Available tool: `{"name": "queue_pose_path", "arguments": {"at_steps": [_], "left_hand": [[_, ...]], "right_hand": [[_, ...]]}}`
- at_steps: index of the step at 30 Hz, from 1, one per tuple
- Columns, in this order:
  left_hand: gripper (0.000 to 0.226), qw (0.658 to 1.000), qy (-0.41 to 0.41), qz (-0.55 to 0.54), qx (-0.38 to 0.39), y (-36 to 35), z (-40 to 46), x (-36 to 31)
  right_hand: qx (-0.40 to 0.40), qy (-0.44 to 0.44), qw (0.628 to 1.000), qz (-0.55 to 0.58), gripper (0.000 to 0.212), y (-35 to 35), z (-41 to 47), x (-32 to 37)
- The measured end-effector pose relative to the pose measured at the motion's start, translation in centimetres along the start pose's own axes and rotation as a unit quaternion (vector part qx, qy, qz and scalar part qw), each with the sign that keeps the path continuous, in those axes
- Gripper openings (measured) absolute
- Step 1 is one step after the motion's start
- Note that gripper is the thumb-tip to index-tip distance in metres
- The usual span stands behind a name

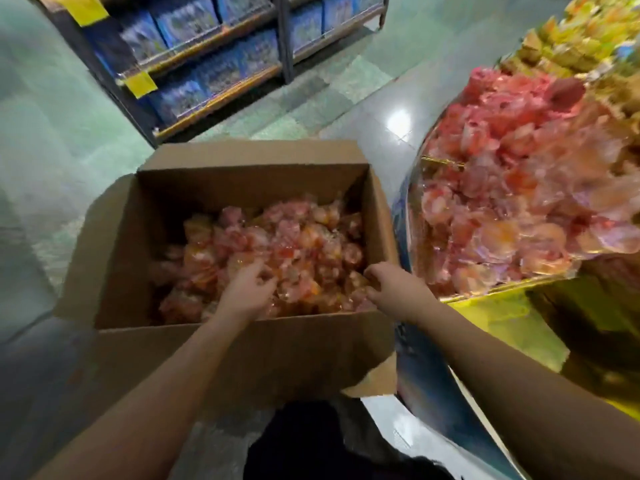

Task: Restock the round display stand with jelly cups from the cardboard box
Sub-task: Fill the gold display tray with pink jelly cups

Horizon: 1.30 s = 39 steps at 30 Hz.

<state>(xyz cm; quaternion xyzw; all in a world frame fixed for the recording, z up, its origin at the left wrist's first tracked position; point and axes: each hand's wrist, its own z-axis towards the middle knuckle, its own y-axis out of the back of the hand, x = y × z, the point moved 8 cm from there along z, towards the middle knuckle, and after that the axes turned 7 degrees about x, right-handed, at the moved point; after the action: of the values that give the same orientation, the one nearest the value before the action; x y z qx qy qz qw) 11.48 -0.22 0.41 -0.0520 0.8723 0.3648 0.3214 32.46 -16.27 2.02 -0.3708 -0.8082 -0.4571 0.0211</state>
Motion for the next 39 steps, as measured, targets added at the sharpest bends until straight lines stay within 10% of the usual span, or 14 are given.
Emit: {"name": "queue_pose_path", "arguments": {"at_steps": [11,18,31,39], "left_hand": [[0.056,0.983,0.181,0.008,0.012,3.1,8.8,13.4],[0.072,0.967,0.040,0.249,0.040,-0.6,11.8,10.3],[0.074,0.913,0.042,0.402,0.052,-3.9,14.2,9.8],[0.062,0.947,0.032,0.317,0.031,-2.5,13.1,10.0]], "right_hand": [[0.136,-0.073,0.988,-0.026,0.045,-7.0,12.6,4.0],[0.186,-0.099,0.977,-0.022,0.096,-13.2,17.1,4.7],[0.120,-0.041,0.989,-0.078,0.100,-15.3,19.2,5.2],[0.074,-0.034,0.997,-0.017,0.081,-12.3,17.0,4.4]]}}
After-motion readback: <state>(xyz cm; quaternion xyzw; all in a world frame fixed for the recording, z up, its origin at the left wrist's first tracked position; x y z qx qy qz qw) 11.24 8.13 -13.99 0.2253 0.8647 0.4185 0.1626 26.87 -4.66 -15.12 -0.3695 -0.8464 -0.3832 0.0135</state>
